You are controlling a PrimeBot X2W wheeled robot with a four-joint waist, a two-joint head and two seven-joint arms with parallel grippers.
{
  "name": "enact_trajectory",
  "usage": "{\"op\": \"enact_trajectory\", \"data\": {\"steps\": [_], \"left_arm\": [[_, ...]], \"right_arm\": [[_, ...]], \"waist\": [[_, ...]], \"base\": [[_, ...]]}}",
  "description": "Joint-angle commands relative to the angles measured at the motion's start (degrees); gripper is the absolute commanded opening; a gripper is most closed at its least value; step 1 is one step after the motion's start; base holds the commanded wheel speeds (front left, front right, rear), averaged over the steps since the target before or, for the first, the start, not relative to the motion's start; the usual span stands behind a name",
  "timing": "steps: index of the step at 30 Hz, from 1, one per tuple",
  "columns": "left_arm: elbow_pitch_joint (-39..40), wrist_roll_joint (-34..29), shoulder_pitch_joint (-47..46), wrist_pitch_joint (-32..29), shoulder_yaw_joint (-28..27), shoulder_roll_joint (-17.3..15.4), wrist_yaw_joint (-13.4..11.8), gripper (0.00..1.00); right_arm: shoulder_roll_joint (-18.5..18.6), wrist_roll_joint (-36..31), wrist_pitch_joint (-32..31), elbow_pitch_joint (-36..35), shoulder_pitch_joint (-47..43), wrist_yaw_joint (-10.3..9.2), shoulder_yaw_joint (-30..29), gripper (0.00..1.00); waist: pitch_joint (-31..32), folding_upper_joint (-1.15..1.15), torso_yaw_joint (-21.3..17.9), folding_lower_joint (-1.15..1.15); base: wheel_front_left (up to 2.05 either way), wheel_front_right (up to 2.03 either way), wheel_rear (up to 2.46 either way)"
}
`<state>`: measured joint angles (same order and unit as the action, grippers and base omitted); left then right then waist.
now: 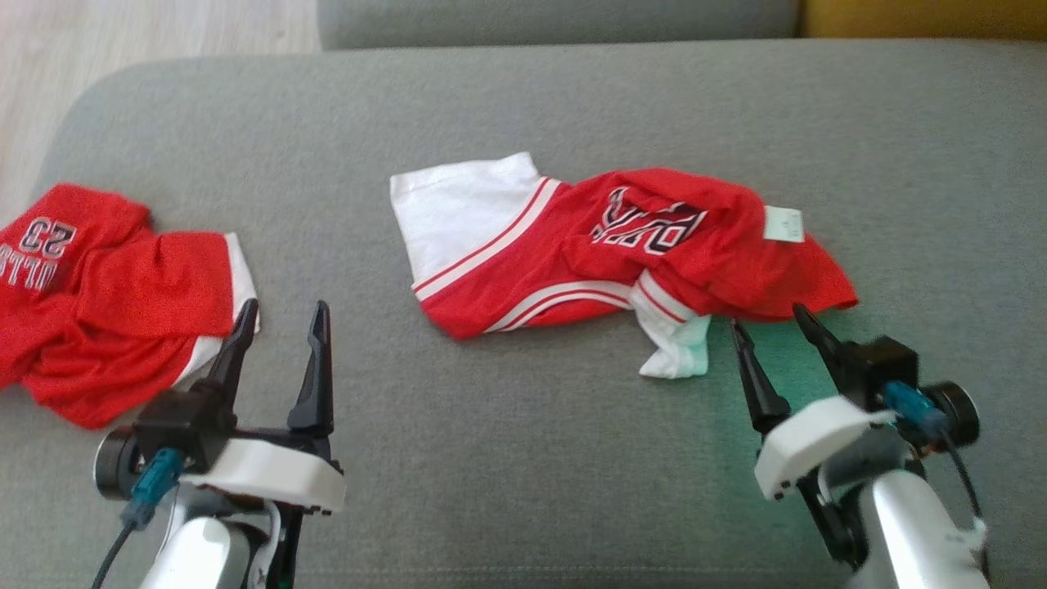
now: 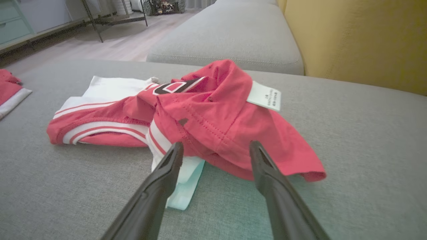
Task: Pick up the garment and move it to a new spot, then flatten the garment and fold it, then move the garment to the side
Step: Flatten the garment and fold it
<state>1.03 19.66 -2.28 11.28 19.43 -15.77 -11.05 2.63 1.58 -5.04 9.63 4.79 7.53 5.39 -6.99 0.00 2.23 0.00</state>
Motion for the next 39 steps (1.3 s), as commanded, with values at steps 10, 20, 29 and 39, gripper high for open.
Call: {"op": "enact_trajectory", "data": {"steps": [10, 20, 29, 39], "left_arm": [[-0.20, -0.29, -4.77, 2.36, -2.43, 0.49, 0.44, 1.00], [-1.24, -0.45, -6.04, 3.23, -3.03, 0.74, 0.77, 1.00], [-1.03, -0.83, -7.27, 3.52, -3.03, 0.91, 1.24, 1.00], [-1.40, -1.27, -9.12, 3.62, -2.42, 1.44, 1.93, 1.00]], "right_arm": [[0.54, -6.19, 2.70, 9.79, 9.14, -0.04, -1.25, 0.00], [0.48, -5.78, 5.63, 6.07, 11.40, -0.04, -5.41, 0.00], [5.13, -6.44, 2.87, 3.32, 17.98, -0.04, -15.00, 0.00], [8.50, -7.35, 2.01, 18.06, 26.48, -0.04, -18.19, 0.46]], "waist": [[-4.13, 0.00, 3.12, 0.00], [-5.32, 0.00, 1.80, 0.00], [-6.75, 0.00, 1.34, 0.00], [-8.77, 0.00, 3.12, 0.00]], "base": [[0.00, 0.00, 0.00], [0.00, 0.00, 0.00], [0.00, 0.00, 0.00], [0.00, 0.00, 0.00]]}}
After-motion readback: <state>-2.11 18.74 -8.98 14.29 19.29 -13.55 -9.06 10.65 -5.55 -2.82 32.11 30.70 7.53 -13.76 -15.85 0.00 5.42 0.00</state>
